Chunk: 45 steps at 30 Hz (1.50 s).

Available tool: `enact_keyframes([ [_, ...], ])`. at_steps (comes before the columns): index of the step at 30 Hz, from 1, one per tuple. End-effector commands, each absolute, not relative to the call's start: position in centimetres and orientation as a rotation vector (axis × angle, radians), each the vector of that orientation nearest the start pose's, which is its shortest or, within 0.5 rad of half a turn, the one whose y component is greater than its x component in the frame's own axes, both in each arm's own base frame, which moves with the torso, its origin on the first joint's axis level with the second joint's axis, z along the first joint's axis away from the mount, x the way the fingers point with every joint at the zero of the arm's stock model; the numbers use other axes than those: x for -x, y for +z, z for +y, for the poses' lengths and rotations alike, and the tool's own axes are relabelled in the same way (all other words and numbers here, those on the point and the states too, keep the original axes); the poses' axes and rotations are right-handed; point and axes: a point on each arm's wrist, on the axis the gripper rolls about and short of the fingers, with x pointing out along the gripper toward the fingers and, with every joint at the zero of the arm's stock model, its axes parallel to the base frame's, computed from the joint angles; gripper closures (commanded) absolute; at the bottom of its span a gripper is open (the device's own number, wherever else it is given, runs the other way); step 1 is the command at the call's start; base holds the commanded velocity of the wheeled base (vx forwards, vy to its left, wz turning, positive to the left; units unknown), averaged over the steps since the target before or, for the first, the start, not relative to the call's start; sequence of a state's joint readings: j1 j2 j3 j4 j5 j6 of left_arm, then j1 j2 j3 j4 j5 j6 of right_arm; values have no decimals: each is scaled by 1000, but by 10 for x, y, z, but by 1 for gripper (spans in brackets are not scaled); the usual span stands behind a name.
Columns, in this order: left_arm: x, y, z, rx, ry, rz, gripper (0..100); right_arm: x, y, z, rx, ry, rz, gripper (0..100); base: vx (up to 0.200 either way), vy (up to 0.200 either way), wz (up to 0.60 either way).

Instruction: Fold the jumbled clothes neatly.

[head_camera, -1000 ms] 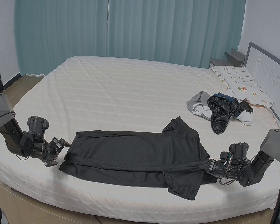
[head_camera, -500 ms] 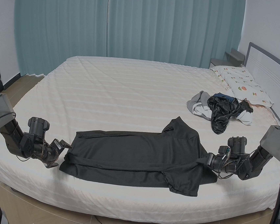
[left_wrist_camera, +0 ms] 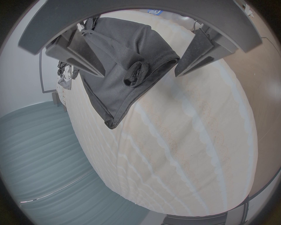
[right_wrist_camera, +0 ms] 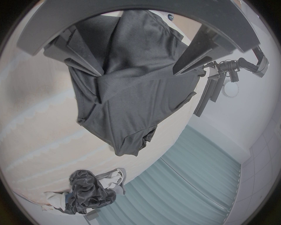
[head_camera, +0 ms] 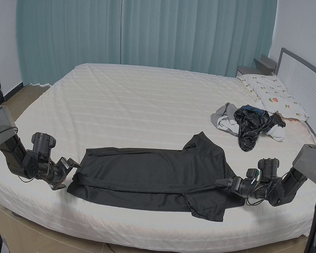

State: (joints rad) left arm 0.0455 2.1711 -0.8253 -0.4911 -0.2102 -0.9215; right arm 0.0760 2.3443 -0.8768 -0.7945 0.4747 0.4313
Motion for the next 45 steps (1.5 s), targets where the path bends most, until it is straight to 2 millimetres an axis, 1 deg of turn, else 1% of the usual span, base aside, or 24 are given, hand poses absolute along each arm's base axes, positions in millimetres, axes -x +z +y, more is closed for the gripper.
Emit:
enact_keyframes([
  [1, -349, 17, 11, 971, 249, 863, 0, -374, -22, 39, -532, 390, 806, 0, 0, 0, 0],
  [3, -349, 17, 11, 971, 250, 864, 0, -373, -23, 39, -530, 392, 809, 0, 0, 0, 0],
  [4, -349, 17, 11, 971, 249, 863, 0, -372, -26, 39, -515, 396, 815, 100, 0, 0, 0],
  [9, -349, 17, 11, 971, 249, 863, 0, -372, -27, 38, -509, 396, 811, 100, 0, 0, 0],
  [13, -349, 18, 11, 970, 248, 861, 0, -376, -17, 32, -520, 394, 751, 100, 0, 0, 0],
  [14, -349, 18, 11, 970, 248, 861, 0, -376, -17, 32, -520, 394, 748, 100, 0, 0, 0],
  [18, -349, 17, 11, 966, 248, 862, 0, -378, -2, 30, -531, 393, 713, 100, 0, 0, 0],
  [20, -349, 17, 11, 966, 249, 864, 0, -380, 1, 29, -533, 393, 704, 100, 0, 0, 0],
  [25, -349, 17, 11, 968, 250, 864, 0, -385, -2, 30, -537, 387, 730, 100, 0, 0, 0],
  [31, -349, 17, 11, 968, 249, 862, 0, -402, -4, 34, -535, 388, 744, 100, 0, 0, 0],
  [38, -349, 18, 12, 965, 253, 857, 0, -407, -2, 36, -534, 392, 745, 100, 0, 0, 0],
  [42, -350, 19, 13, 967, 257, 850, 0, -413, -10, 37, -529, 382, 742, 100, 0, 0, 0],
  [45, -351, 20, 14, 969, 259, 843, 0, -412, -13, 37, -530, 381, 748, 100, 0, 0, 0],
])
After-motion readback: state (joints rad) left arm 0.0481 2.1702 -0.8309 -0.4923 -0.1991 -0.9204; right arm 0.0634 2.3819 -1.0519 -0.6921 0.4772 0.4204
